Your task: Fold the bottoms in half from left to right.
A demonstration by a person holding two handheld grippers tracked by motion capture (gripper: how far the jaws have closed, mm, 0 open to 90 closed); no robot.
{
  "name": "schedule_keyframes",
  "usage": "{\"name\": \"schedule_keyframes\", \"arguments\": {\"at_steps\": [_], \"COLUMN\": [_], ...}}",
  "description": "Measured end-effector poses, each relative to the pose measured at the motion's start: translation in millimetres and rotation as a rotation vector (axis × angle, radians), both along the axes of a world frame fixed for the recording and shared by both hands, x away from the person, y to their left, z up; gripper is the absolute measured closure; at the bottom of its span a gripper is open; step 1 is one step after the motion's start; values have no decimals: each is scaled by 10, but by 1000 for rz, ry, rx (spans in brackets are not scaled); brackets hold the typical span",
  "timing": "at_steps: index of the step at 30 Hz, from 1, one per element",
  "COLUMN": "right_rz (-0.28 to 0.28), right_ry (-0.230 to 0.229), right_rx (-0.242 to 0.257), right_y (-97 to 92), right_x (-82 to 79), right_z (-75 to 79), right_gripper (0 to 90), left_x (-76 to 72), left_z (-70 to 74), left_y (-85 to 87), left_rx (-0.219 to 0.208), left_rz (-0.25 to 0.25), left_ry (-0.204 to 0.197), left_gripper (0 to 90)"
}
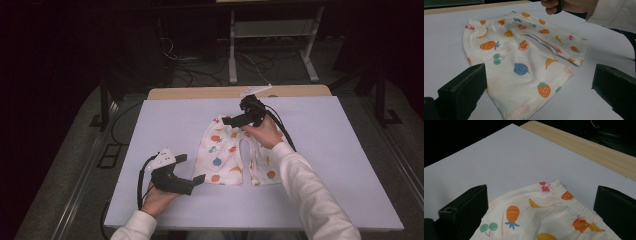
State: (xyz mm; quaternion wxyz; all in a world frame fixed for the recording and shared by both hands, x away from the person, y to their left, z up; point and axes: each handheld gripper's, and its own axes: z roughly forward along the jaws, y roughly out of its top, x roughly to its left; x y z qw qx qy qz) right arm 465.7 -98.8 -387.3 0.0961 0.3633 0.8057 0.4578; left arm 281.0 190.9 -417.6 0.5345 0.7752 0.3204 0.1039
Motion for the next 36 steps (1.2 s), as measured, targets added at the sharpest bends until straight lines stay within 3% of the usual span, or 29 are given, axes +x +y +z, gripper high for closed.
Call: {"name": "schedule_keyframes", "arguments": {"at_steps": [7, 26, 36], "right_rz": [-9, -23, -57], "right_ry": [16, -2, 8], "right_rx": [-6, -23, 1], "right_y": [64, 250, 271], "right_x": [93, 262, 384], "right_z": [-74, -88, -123], "right_gripper": [0, 0, 0], "left_x": [3, 2, 0], "left_z": [0, 2, 2], "left_y": [5, 3, 1], "left_rx": [-1, -4, -5], "left_rz": [2, 1, -1], "left_ry": [2, 0, -2], "left_gripper": [0, 0, 0]}}
